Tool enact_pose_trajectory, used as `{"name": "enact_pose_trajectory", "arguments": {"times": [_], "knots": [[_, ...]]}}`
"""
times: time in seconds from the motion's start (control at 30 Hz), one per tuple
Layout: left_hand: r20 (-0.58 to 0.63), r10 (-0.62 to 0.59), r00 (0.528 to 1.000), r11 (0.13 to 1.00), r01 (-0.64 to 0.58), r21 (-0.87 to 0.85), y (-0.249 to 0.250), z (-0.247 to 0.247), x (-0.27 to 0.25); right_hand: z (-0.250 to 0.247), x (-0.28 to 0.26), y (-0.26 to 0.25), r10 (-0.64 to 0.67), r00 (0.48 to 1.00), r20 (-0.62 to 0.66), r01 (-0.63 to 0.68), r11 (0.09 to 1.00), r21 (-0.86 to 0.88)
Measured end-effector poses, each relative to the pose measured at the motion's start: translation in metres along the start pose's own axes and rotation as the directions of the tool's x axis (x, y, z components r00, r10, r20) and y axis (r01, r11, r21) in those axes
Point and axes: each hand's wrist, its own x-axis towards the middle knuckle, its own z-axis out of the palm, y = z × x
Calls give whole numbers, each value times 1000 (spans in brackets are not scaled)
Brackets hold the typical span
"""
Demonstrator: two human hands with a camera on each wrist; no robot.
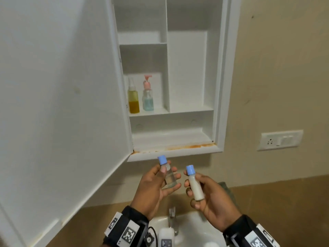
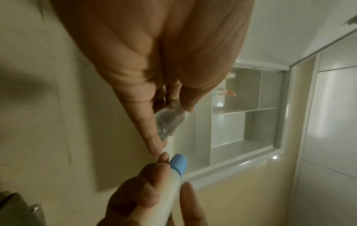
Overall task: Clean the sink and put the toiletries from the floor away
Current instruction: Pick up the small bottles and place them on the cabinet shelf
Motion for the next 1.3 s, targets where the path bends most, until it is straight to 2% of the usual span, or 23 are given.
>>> {"name": "enact_pose_trajectory", "arguments": {"times": [0.13, 0.23, 0.33, 0.5, 0.57, 0.63, 0.77, 0.93, 1.03, 1.2, 1.3], "knots": [[15, 111, 994, 991, -112, 71, 20, -5, 11, 11, 21, -21, -121, 993, 11, 122, 987, -102], [4, 217, 976, 958, -214, 193, 29, -10, 18, 17, 33, -30, -193, 980, 57, 201, 940, -274], [-43, 330, 943, 878, -290, 382, 37, -11, 25, 25, 45, -40, -287, 953, 95, 299, 851, -431], [-120, 516, 848, 716, -350, 604, 50, -5, 49, 40, 75, -67, -447, 859, 249, 504, 657, -560], [-151, 571, 807, 672, -354, 650, 54, 4, 58, 44, 91, -76, -477, 831, 287, 545, 592, -593], [-160, 593, 789, 660, -363, 658, 56, 14, 66, 48, 109, -80, -494, 810, 318, 573, 544, -613], [-189, 648, 738, 551, -284, 785, 56, 22, 87, 50, 137, -81, -467, 794, 388, 602, 523, -603], [-296, 686, 665, 520, -162, 839, 53, 15, 112, 49, 158, -72, -474, 791, 386, 600, 481, -639], [-301, 717, 628, 454, -94, 886, 53, 14, 123, 50, 168, -66, -492, 789, 369, 592, 444, -673], [-304, 737, 603, 335, 63, 940, 52, 3, 136, 52, 181, -61, -452, 821, 349, 535, 397, -745], [-301, 734, 609, 274, 139, 952, 48, 1, 141, 59, 190, -59, -432, 840, 329, 501, 383, -776]]}}
